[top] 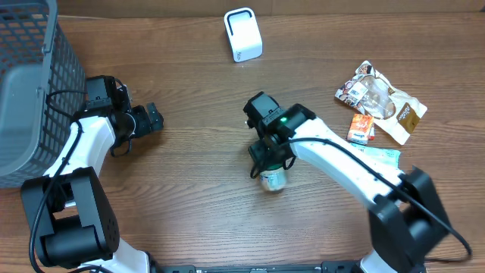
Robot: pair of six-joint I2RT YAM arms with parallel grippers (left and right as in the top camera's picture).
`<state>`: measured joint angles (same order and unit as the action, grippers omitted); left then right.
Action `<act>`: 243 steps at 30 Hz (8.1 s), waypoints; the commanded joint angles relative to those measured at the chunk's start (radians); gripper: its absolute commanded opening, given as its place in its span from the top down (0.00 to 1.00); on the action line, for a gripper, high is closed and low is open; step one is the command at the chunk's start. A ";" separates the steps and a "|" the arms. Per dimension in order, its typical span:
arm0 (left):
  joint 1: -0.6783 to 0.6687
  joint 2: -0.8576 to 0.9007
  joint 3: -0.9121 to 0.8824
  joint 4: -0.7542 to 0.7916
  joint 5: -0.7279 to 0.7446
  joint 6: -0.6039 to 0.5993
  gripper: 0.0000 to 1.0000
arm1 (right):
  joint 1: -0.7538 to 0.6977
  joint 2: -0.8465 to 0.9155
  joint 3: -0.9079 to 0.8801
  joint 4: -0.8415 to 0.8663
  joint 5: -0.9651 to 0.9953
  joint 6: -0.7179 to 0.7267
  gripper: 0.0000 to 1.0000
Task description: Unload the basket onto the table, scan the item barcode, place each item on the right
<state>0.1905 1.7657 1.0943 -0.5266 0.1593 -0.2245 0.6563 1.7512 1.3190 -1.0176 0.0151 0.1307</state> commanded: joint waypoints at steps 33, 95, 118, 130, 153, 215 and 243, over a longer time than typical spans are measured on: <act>0.005 0.006 0.014 0.003 -0.013 0.019 0.00 | 0.005 -0.168 -0.208 0.355 0.097 0.106 0.16; 0.005 0.006 0.014 0.003 -0.013 0.019 0.00 | 0.011 -0.018 -0.096 0.136 0.077 0.821 0.22; 0.005 0.006 0.014 0.003 -0.013 0.019 0.00 | 0.010 -0.018 -0.095 0.185 0.141 0.043 0.00; 0.005 0.006 0.014 0.003 -0.013 0.019 0.00 | 0.010 -0.018 -0.094 0.138 0.056 0.625 0.01; 0.005 0.006 0.014 0.003 -0.013 0.019 0.00 | 0.010 -0.018 -0.095 0.171 0.070 0.097 0.33; 0.005 0.006 0.014 0.003 -0.013 0.019 0.00 | -0.034 0.230 0.096 0.042 0.005 0.465 0.04; 0.005 0.006 0.014 0.003 -0.013 0.019 0.00 | -0.045 0.280 0.121 -0.019 0.005 0.498 0.42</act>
<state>0.1905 1.7657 1.0943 -0.5266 0.1593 -0.2245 0.6273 2.0285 1.4197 -1.0149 0.0078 0.6243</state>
